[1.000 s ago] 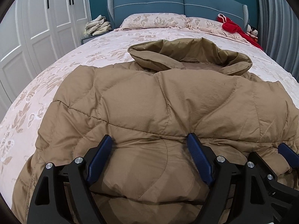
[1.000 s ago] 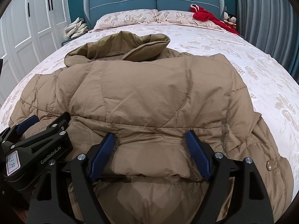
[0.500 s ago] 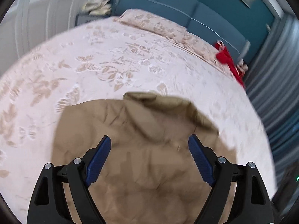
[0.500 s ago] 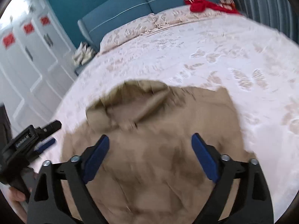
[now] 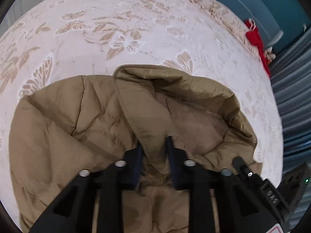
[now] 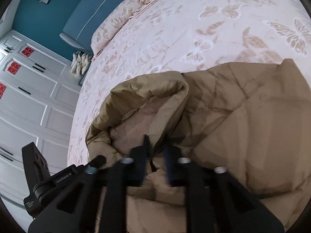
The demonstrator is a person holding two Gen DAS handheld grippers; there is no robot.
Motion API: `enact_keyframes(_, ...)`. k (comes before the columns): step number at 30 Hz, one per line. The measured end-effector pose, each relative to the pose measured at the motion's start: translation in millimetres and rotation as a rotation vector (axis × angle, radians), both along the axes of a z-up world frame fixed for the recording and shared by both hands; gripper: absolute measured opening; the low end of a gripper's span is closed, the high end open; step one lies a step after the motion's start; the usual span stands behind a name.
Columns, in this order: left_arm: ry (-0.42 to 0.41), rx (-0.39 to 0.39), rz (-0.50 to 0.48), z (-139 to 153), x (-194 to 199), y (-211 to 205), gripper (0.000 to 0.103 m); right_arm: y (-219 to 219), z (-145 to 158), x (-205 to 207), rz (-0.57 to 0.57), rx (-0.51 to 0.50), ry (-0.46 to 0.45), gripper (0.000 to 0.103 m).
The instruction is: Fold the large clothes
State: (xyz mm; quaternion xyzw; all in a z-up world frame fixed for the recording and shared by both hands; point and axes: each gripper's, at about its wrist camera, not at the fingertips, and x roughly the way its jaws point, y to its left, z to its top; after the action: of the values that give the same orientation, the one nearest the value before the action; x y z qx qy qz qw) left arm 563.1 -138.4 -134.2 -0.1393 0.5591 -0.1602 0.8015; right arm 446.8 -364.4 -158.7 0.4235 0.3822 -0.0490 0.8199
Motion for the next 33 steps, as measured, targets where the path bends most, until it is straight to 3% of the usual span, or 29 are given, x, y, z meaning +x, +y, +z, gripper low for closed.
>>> enact_keyframes(3,-0.067,0.011,-0.028,4.5,-10.5,1.9,0.009,10.2,14.1,-8.5,0.036,-0.161,-0.027,0.006)
enact_keyframes(6,-0.122,0.076,-0.060,-5.7,-21.8,-2.6,0.008,24.2,2.2,-9.6,0.101,-0.323,0.025,0.005)
enact_keyframes(12,-0.213,0.163,-0.091,-30.9,-38.1,-9.3,0.009,33.3,-19.8,-8.0,0.157,-0.447,0.050,0.004)
enact_keyframes(18,-0.311,0.216,-0.097,-43.3,-45.9,-16.6,0.009,40.2,-29.6,-7.7,0.163,-0.521,0.042,0.003)
enact_keyframes(33,-0.390,0.261,-0.093,-50.6,-49.5,-23.7,0.009,47.8,-35.9,-8.0,0.149,-0.554,0.018,0.002)
